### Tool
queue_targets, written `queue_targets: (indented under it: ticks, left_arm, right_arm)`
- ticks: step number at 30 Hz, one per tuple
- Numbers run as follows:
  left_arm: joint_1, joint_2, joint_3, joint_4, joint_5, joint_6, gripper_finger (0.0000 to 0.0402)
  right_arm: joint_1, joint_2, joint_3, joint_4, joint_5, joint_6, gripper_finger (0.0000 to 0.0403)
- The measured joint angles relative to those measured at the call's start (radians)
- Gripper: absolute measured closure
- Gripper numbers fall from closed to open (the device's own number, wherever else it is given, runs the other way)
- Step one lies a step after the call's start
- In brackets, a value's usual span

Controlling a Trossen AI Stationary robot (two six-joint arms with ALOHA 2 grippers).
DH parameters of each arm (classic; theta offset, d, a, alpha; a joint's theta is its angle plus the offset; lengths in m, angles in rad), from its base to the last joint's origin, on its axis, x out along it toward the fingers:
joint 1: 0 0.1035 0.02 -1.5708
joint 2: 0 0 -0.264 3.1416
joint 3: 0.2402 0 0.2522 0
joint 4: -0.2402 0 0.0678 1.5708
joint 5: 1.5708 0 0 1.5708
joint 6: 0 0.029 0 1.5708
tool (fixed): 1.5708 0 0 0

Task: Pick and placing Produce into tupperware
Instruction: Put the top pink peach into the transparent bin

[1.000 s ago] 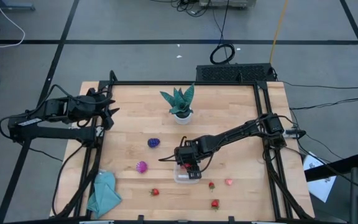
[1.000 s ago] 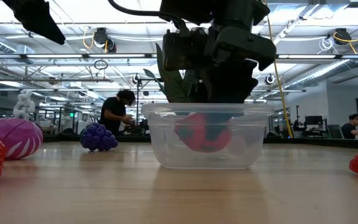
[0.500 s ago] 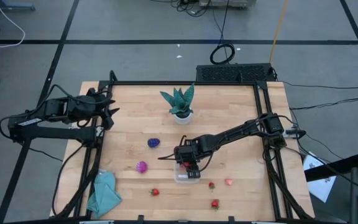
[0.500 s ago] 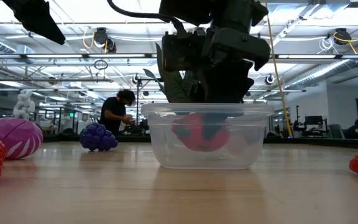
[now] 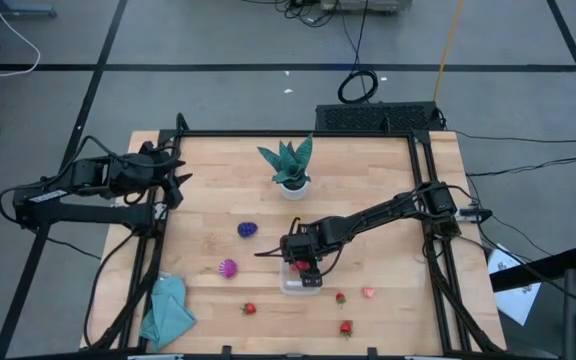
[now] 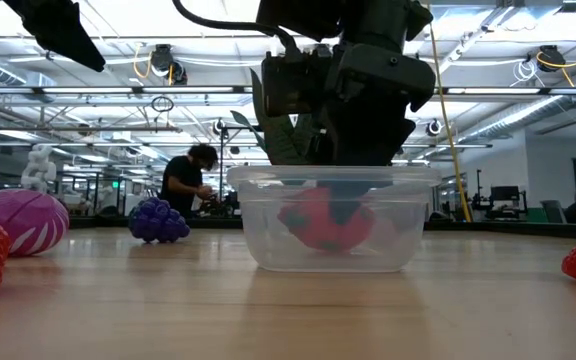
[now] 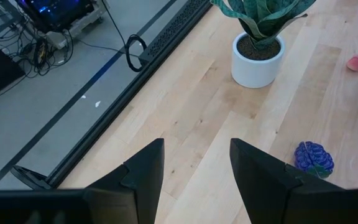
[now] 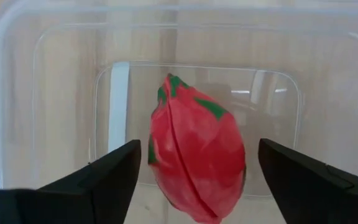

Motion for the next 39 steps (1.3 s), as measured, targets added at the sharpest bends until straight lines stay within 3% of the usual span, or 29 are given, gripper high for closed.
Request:
queue_targets:
  ticks: [14,21,31,39]
  left_arm:
    - [0.0,0.0,0.0,0.0,0.001,0.0,0.0215]
    - [0.0,0.0,0.0,0.0,0.001,0.0,0.0215]
    - [0.0,0.0,0.0,0.0,0.001,-0.002,0.0215]
    - [0.0,0.0,0.0,0.0,0.001,-0.004,0.0215]
  right_arm:
    - [0.011,-0.12,0.054,-0.037,0.0,0.007,0.0084]
    - [0.009,-0.26,0.055,-0.232,0.006,0.03,0.0084]
    - [-0.005,-0.399,0.055,-0.479,0.207,0.023,0.0085]
    - [-0.021,-0.367,0.054,-0.529,0.215,-0.08,0.0085]
